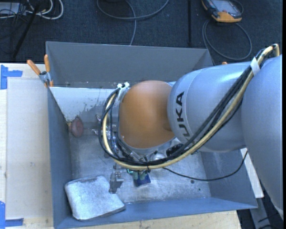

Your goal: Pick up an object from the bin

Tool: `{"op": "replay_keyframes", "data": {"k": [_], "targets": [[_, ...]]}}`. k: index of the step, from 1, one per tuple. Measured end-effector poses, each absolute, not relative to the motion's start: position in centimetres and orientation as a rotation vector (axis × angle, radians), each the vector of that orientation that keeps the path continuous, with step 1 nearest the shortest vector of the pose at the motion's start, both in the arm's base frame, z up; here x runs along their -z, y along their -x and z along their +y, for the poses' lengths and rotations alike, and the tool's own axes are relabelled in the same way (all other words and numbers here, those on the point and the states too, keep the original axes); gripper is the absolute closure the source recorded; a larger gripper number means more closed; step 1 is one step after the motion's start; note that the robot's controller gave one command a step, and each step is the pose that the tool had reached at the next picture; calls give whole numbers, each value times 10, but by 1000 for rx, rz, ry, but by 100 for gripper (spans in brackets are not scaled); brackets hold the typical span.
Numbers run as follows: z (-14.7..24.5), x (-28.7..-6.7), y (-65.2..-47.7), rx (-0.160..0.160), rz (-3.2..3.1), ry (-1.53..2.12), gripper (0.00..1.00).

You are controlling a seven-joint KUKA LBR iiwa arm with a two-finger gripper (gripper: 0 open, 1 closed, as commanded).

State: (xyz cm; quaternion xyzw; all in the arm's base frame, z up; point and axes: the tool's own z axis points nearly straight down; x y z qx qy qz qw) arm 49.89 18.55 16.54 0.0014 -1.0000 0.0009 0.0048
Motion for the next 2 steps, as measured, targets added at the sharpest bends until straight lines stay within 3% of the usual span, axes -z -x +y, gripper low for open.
{"op": "replay_keyframes", "data": {"k": [1,2], "targets": [[121,-115,-490,-4,-3126,-235,0],[82,-70,-504,4,-3126,-329,0]]}}
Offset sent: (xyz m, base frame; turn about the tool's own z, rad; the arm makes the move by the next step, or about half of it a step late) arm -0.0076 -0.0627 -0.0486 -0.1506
